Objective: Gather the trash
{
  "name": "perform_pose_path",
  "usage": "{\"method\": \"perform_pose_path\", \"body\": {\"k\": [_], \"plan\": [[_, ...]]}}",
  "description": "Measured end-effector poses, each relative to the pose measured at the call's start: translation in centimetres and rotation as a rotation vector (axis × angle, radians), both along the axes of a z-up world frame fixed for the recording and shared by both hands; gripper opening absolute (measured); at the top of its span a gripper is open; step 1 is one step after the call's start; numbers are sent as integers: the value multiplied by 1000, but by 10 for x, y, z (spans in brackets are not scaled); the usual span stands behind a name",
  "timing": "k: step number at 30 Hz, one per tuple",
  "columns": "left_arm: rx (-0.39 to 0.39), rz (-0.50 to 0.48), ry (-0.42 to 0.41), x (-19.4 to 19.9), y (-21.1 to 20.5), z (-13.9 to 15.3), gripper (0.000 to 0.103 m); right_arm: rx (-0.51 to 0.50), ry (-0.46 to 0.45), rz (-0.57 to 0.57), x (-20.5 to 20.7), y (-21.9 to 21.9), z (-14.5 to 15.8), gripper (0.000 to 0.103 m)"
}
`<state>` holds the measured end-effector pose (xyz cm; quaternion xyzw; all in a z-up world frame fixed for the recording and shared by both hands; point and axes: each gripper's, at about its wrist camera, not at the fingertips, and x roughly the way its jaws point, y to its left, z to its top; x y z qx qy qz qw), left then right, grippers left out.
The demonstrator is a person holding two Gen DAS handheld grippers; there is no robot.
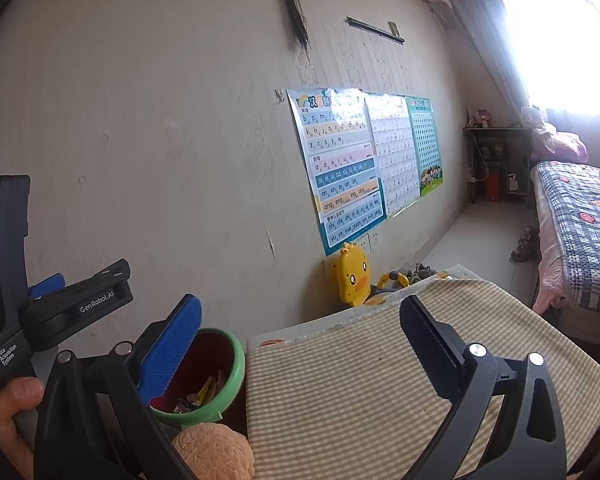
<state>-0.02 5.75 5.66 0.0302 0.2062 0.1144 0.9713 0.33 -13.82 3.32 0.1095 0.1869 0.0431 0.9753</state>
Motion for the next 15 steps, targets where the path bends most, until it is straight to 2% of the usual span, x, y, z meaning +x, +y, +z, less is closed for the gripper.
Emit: {"method": "perform_pose_path", "body": {"k": [15], "plan": [[-1, 9, 26, 6, 4, -6, 98, -10, 23, 10, 3, 4, -4, 96]]}}
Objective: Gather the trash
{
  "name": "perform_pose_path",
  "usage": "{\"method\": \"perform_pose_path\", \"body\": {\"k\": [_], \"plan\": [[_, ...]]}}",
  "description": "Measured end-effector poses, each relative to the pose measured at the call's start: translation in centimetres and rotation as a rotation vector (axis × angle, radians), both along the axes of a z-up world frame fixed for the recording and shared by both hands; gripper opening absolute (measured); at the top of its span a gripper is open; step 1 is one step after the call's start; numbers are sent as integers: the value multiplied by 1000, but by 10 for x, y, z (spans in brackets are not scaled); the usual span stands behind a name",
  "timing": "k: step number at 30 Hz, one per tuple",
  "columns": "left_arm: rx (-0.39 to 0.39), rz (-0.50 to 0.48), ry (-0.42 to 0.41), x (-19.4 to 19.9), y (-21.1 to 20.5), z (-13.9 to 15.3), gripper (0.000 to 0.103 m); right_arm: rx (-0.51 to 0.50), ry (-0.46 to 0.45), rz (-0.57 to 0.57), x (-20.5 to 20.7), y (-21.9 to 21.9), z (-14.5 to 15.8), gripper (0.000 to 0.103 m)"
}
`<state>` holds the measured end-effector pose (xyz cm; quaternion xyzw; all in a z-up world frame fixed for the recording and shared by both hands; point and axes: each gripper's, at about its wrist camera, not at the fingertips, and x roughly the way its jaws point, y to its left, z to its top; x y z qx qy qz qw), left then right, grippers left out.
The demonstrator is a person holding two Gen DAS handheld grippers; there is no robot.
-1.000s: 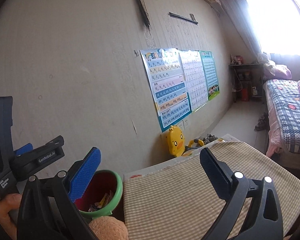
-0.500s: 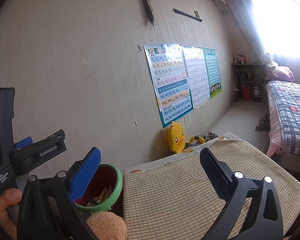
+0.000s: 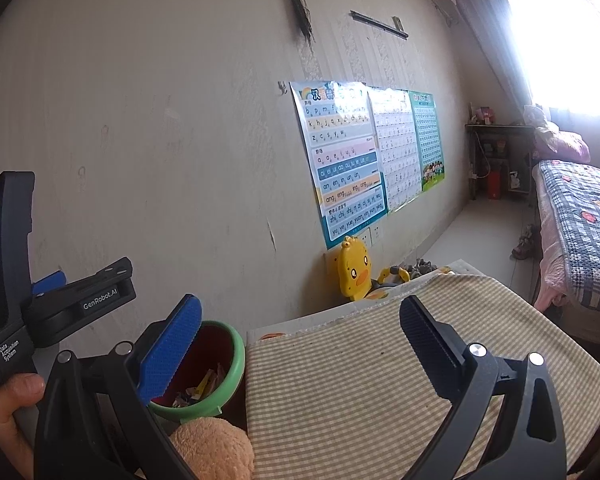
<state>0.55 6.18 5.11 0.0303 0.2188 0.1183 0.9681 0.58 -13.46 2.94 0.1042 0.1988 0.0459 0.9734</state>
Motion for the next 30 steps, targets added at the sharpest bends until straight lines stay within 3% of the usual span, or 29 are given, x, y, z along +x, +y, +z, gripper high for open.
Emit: {"method": "perform_pose_path", "body": {"k": [30], "plan": [[-4, -22, 35, 3, 0, -6, 98, 5, 29, -7, 2, -5, -4, 96]]}}
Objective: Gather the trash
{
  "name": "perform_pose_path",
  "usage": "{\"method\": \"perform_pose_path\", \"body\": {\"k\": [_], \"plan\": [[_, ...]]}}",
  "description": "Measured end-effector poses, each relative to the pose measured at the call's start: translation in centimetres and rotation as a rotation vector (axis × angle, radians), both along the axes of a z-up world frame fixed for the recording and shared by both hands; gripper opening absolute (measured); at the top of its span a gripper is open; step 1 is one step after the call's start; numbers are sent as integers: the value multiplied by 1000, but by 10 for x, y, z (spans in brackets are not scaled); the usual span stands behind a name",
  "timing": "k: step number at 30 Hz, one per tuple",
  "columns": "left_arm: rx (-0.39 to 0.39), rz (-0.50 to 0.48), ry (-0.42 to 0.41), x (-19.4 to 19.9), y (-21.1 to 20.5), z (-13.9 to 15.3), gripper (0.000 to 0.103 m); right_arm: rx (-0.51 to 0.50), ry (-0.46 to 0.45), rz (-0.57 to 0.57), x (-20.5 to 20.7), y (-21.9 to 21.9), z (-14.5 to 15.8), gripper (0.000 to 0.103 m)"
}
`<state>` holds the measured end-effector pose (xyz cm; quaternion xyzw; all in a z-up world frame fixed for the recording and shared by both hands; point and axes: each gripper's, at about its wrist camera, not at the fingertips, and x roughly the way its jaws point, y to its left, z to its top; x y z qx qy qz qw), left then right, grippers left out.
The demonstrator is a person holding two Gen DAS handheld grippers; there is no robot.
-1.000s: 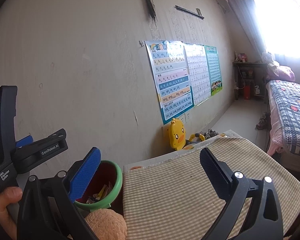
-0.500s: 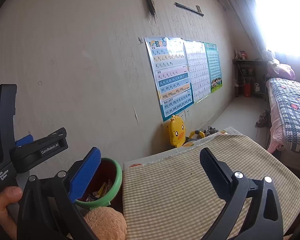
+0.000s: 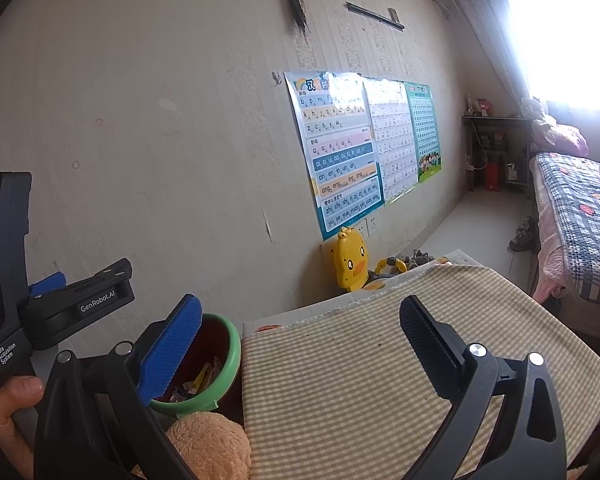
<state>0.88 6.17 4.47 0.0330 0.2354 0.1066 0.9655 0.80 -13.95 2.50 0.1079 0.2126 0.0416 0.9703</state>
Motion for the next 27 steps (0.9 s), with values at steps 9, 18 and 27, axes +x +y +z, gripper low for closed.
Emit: {"method": "perform_pose_path", "body": {"k": [9, 18, 27], "plan": [[-3, -9, 9, 1, -2, -2, 98, 2, 5, -6, 0, -2, -1, 96], [-4, -25, 36, 7, -5, -11, 98, 8, 27, -14, 5, -3, -8, 96], [-29, -85, 127, 26, -9, -37, 98, 23, 186, -112, 31, -44, -62, 96]]}}
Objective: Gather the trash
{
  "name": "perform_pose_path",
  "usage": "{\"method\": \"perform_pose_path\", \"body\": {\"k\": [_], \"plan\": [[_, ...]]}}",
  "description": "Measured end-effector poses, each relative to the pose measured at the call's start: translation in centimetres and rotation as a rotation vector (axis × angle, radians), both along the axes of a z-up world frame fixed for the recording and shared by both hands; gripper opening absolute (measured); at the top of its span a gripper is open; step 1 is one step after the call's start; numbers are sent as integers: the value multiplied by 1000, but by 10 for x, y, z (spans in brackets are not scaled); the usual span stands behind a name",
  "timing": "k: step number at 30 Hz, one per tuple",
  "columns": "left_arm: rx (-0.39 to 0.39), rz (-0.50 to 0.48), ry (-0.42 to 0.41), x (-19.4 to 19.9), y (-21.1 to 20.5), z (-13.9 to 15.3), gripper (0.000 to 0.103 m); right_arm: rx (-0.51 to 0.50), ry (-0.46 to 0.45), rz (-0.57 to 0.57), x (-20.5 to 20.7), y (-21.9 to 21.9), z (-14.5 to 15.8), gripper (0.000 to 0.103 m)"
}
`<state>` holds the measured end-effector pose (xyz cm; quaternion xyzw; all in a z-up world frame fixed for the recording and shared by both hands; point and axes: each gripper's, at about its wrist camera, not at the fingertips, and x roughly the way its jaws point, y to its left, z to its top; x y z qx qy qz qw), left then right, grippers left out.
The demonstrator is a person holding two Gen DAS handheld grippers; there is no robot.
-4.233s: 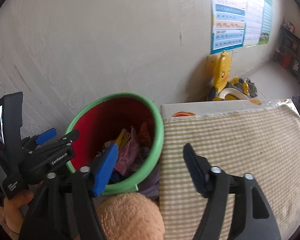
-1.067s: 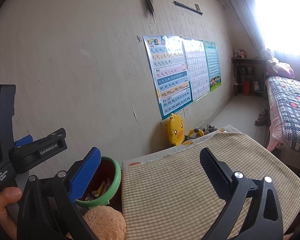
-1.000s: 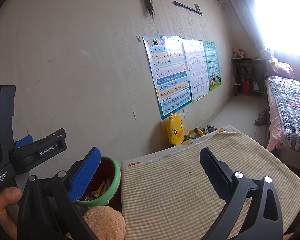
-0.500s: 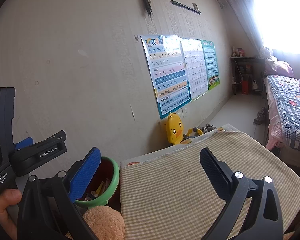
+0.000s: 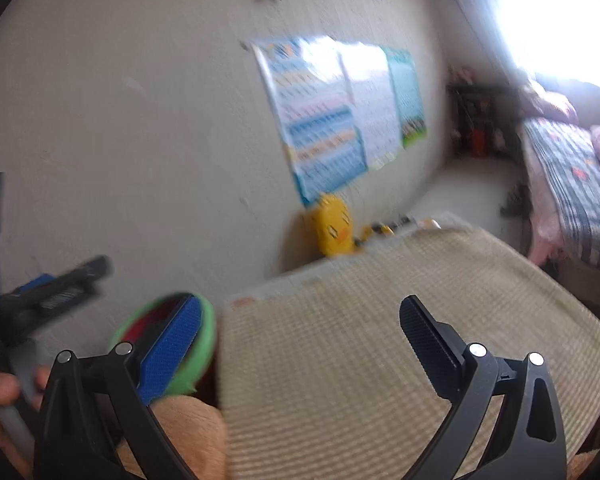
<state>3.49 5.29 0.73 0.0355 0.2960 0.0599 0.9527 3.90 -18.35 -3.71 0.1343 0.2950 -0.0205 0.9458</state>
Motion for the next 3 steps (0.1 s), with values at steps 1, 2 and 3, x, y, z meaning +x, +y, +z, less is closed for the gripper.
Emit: {"method": "perform_pose_path", "body": {"k": [1, 2, 3], "plan": [[1, -3, 10, 2, 1, -4, 98, -14, 37, -49, 5, -16, -13, 96], [6, 0, 21, 6, 2, -9, 98, -28, 69, -92, 9, -29, -24, 96], [9, 5, 28, 8, 5, -14, 98, -40, 106, -143, 13, -46, -35, 96]]}}
